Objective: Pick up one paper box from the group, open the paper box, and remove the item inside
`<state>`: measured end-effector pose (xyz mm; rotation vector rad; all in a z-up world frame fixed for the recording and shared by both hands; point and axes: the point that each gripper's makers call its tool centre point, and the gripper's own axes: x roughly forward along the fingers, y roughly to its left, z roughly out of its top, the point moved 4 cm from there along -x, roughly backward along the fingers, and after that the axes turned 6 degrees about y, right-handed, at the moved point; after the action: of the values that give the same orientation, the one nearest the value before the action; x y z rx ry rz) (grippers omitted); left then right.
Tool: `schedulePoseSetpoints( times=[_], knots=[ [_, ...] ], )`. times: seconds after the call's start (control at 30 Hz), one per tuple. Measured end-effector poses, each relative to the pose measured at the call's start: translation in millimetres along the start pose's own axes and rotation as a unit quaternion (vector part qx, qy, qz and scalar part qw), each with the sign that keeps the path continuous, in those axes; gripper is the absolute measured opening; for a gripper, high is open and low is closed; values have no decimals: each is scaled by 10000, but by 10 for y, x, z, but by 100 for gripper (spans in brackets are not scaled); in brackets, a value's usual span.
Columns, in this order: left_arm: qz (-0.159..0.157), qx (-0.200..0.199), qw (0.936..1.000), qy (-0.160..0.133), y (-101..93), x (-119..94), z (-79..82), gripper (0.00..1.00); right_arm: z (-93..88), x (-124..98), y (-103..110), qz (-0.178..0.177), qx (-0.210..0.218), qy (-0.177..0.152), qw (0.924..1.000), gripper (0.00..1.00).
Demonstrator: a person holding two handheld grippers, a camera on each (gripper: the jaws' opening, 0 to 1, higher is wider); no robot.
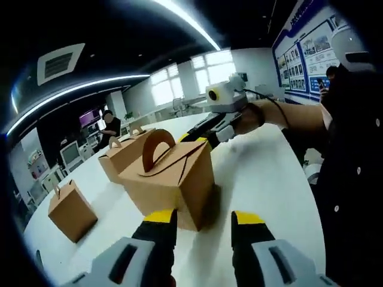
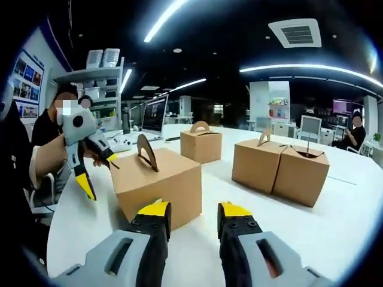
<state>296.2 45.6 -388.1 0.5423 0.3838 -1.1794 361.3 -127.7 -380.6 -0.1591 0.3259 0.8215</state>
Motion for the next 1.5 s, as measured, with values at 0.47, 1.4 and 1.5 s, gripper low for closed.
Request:
schedulePoseSetpoints(
  times=[0.47, 1.4, 1.5],
  knots=[
    [893, -988, 9909, 211, 167, -409, -177, 50, -184, -369, 104, 107, -238, 524, 9983, 53],
    [1533, -1345, 9785, 311, -71, -1409, -275, 61, -26, -1502, 420, 4, -864, 1231, 9886, 66],
    [1374, -1228, 9828, 139, -67, -1319, -208, 67, -32, -1450, 457, 89, -875, 1227, 9885, 65]
  ],
)
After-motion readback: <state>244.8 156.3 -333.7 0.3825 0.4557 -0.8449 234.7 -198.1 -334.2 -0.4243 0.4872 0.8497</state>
